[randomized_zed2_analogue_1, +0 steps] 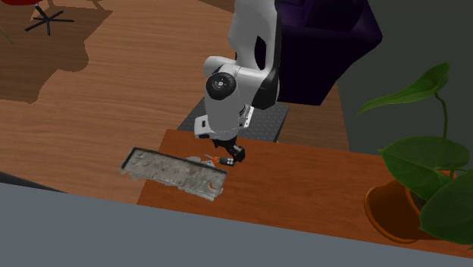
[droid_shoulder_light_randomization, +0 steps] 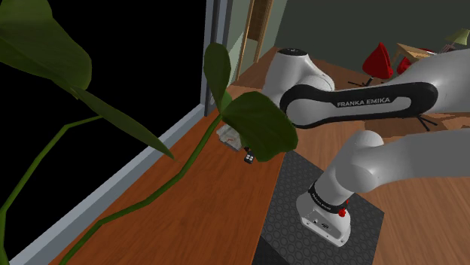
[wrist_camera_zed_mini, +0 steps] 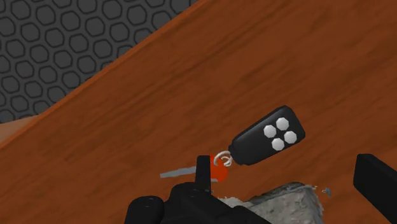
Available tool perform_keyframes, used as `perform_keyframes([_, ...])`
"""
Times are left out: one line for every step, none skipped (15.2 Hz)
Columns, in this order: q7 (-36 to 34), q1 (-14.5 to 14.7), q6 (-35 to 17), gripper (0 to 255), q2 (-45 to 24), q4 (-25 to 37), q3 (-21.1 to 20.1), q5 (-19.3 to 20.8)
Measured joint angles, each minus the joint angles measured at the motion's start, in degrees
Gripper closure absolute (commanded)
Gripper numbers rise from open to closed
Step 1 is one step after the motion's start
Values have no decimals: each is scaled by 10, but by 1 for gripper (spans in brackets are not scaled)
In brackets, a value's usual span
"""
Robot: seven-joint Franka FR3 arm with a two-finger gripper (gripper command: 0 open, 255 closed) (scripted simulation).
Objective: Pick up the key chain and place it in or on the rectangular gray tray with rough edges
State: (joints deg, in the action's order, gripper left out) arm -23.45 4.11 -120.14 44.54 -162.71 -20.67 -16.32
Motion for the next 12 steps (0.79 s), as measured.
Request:
perform_keyframes([-7,1,-8,0,-7,-2,-6,-4])
perform_keyframes([-11,2,-18,0,-10,-9,-10,-7])
perform_keyframes([-14,4,-27,0,-15,-13,-15,-11])
perform_keyframes([-15,5,-39,0,-21,-18,-18,-13])
perform_keyframes([-15,4,-49,0,-29,-21,-21,-15])
perform_keyframes([-15,5,-59,0,-35,-26,-23,-17])
perform_keyframes([-16,5,-72,0,-45,-29,-27,-19])
perform_keyframes([-15,4,-85,0,-53,-33,-29,-21])
perform_keyframes([-15,5,-92,0,-55,-38,-31,-23])
perform_keyframes([-15,5,-96,0,-57,-40,-32,-24])
perform_keyframes([-15,5,-99,0,-59,-41,-32,-24])
perform_keyframes([-15,5,-100,0,-60,-41,-33,-24])
